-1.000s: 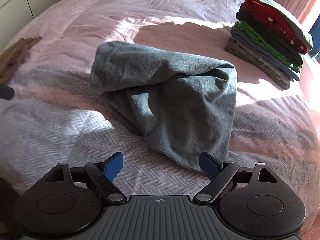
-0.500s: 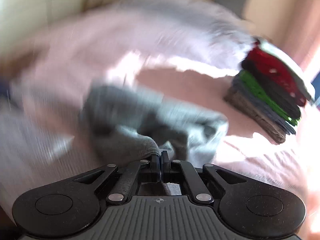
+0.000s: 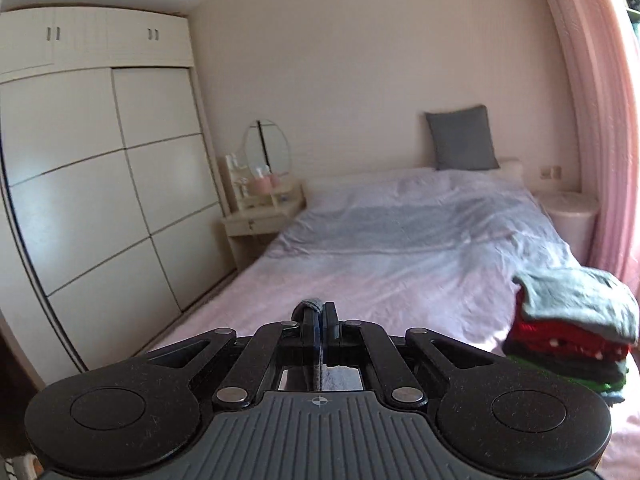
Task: Fold clothes
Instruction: 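Grasp the grey T-shirt with the right gripper and lift it high, then lower the grey T-shirt onto the bed and open the right gripper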
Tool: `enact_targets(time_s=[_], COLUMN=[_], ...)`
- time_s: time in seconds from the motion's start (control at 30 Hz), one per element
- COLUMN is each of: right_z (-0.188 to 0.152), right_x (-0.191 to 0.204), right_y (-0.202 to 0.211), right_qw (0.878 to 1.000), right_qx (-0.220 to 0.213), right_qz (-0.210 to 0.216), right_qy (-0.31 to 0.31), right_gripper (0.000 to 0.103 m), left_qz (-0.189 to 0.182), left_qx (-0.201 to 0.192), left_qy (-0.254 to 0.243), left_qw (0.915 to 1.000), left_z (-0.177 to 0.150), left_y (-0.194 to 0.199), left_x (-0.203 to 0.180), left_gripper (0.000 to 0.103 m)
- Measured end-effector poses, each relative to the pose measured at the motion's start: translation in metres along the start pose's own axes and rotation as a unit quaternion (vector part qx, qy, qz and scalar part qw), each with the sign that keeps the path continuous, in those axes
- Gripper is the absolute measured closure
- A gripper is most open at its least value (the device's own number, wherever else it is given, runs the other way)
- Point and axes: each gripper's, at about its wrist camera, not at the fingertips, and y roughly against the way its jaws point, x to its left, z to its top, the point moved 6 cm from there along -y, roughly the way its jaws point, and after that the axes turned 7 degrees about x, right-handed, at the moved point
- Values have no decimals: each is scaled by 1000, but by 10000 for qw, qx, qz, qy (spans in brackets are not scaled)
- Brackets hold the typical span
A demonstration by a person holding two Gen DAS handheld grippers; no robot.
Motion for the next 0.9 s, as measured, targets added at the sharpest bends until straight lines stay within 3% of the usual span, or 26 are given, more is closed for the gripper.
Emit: enact_targets(time_s=[0.1,0.3,0.67,0.8,0.9], right_z=[29,85,105,123,121], right_x=[40,48,32,68,120], right_y=[-1,14,53,36,-12], right_qw=[9986,9946,9929,9913,9891], right_qx=[-362,-951,-1181,-1124,-639], right_qz=[269,238,149,638,1249], right_qy=[287,339,36,229,445], right_gripper=[103,103,103,103,103], left_qz=[67,189,144,48,46], left_qx=[-193,-587,-583,-593,-501], left_qy=[195,470,622,616,635], left_qw=[9996,9970,9963,9963,9967], left_z=[5,7,-6,-9,-15], left_y=[18,51,59,62,61], left_x=[13,36,37,35,43], left_gripper=[31,31,31,31,31])
